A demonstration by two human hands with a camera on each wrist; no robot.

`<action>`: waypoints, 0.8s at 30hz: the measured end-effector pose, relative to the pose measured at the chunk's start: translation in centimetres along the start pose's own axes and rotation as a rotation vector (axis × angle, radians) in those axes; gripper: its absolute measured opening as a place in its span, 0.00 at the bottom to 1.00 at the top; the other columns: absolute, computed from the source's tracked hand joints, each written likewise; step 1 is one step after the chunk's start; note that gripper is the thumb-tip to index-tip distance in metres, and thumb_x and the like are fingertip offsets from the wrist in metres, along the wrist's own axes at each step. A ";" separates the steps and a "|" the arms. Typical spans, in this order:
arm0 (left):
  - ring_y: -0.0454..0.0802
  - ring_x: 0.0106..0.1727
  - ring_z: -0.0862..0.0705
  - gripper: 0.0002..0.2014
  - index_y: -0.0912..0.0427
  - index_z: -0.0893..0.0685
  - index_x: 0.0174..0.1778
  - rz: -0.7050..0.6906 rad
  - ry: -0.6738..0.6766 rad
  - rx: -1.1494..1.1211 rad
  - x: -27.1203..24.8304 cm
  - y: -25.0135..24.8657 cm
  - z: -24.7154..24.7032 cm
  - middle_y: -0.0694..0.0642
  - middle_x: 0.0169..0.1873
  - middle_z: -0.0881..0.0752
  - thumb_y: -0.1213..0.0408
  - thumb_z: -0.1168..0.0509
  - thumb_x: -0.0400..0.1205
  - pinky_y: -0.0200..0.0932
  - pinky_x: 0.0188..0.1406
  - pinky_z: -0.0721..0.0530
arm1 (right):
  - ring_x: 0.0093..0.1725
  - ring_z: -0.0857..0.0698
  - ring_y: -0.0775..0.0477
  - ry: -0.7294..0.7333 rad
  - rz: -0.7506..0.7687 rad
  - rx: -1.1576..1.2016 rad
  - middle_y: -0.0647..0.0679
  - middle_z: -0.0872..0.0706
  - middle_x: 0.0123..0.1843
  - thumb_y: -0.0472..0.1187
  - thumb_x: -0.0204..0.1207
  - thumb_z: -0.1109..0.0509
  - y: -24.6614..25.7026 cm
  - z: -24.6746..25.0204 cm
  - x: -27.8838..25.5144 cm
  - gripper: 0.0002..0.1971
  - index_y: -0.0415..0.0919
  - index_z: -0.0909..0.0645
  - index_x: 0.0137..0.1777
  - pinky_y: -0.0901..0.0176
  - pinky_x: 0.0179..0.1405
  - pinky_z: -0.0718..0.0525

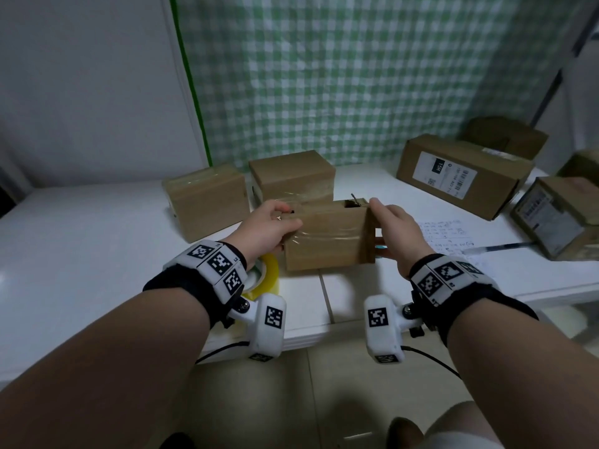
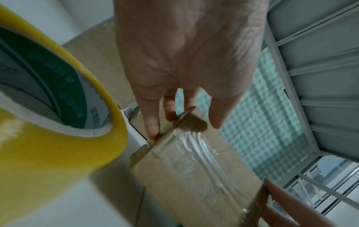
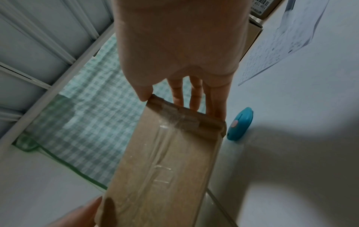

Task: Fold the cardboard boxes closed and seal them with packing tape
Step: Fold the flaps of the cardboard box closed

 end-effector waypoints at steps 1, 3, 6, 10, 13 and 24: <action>0.52 0.48 0.17 0.16 0.54 0.23 0.65 -0.001 -0.010 -0.014 0.1 -0.1 0.1 0.54 0.45 0.20 0.61 0.33 0.81 0.53 0.57 0.15 | 0.54 0.16 0.40 0.004 -0.002 0.017 0.47 0.19 0.56 0.58 0.79 0.38 0.0 -0.1 0.0 0.13 0.49 0.24 0.48 0.46 0.50 0.14; 0.52 0.47 0.16 0.14 0.55 0.23 0.63 -0.003 -0.032 -0.048 0.2 -0.3 0.3 0.53 0.45 0.20 0.60 0.36 0.83 0.54 0.56 0.15 | 0.50 0.16 0.42 0.019 -0.014 0.074 0.46 0.19 0.56 0.52 0.80 0.37 0.1 -0.2 -0.1 0.11 0.45 0.24 0.53 0.51 0.42 0.16; 0.52 0.46 0.16 0.12 0.55 0.24 0.62 -0.013 -0.052 -0.071 0.3 -0.7 0.5 0.54 0.45 0.20 0.63 0.36 0.83 0.57 0.58 0.15 | 0.47 0.17 0.45 0.029 -0.004 0.147 0.46 0.21 0.53 0.42 0.79 0.37 0.4 -0.2 -0.3 0.05 0.45 0.26 0.53 0.55 0.39 0.17; 0.60 0.54 0.15 0.23 0.51 0.29 0.69 -0.044 -0.026 -0.039 0.1 -1.1 0.4 0.60 0.47 0.18 0.68 0.33 0.79 0.60 0.60 0.17 | 0.46 0.19 0.47 0.033 0.016 0.175 0.47 0.21 0.52 0.35 0.78 0.39 0.5 0.1 -0.5 0.16 0.47 0.29 0.65 0.56 0.39 0.19; 0.61 0.55 0.16 0.27 0.51 0.32 0.74 -0.053 -0.021 -0.014 -0.1 -1.0 0.1 0.62 0.50 0.18 0.69 0.33 0.80 0.59 0.61 0.18 | 0.49 0.18 0.46 0.058 0.019 0.156 0.46 0.20 0.56 0.36 0.78 0.38 0.1 0.2 -0.9 0.24 0.52 0.33 0.73 0.56 0.38 0.20; 0.53 0.51 0.17 0.24 0.49 0.26 0.70 -0.077 0.030 0.004 -1.0 -0.5 -0.9 0.48 0.50 0.23 0.75 0.37 0.80 0.57 0.54 0.14 | 0.54 0.13 0.37 0.024 -0.016 0.031 0.46 0.16 0.52 0.53 0.80 0.35 -1.1 1.6 -2.8 0.15 0.44 0.21 0.59 0.44 0.54 0.13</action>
Point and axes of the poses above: each hand's wrist, its own x-axis towards the middle knuckle, its own z-axis out of the back of the hand, y = z × x, the point moved 8 cm from there along x, towards the middle knuckle
